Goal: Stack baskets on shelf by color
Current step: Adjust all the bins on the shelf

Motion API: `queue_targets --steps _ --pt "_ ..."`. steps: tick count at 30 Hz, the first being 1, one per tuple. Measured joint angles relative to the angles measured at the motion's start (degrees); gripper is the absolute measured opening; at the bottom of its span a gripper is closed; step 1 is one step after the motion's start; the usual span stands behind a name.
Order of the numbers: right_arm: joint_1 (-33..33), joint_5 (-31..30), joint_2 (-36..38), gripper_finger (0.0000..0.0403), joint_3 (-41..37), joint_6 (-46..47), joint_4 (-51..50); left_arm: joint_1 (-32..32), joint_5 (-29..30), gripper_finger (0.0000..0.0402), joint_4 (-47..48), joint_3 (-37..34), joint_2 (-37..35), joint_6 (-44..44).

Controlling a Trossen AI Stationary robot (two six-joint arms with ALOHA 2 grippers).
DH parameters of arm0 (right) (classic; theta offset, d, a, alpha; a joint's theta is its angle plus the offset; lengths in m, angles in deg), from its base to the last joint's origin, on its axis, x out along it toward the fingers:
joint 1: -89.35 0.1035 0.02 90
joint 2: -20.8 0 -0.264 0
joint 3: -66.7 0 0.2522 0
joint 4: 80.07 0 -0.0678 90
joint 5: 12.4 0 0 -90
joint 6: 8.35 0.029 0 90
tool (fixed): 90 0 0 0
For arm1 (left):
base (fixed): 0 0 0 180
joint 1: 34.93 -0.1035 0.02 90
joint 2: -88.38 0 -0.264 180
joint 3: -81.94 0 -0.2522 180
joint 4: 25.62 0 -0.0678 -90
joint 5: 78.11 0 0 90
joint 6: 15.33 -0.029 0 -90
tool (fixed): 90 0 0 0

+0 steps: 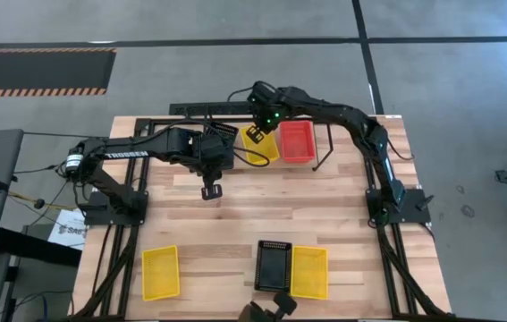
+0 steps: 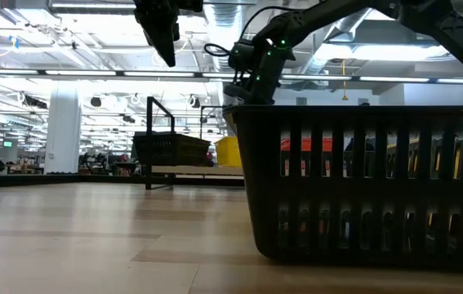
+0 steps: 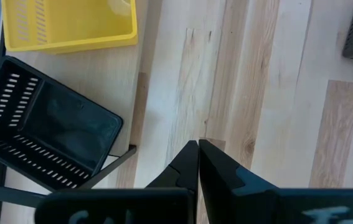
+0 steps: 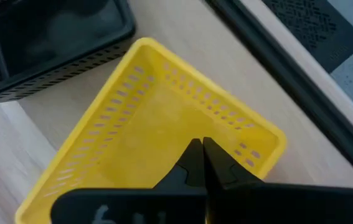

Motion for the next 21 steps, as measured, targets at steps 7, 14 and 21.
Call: queue_targets --steps 7,14,21 --pt "1.3 -3.8 -0.1 0.0000 0.0 -1.5 -0.1 0.0 0.0 0.0000 0.0 0.0 0.0 0.0" --pt "0.4 -5.6 -0.2 0.0000 0.0 -1.5 -0.2 0.0 0.0 0.0000 0.0 0.0 0.0 0.4" --pt "0.5 -5.7 -0.2 0.0000 0.0 -0.2 -1.4 0.0 0.0 0.0000 0.0 0.0 0.0 0.6"
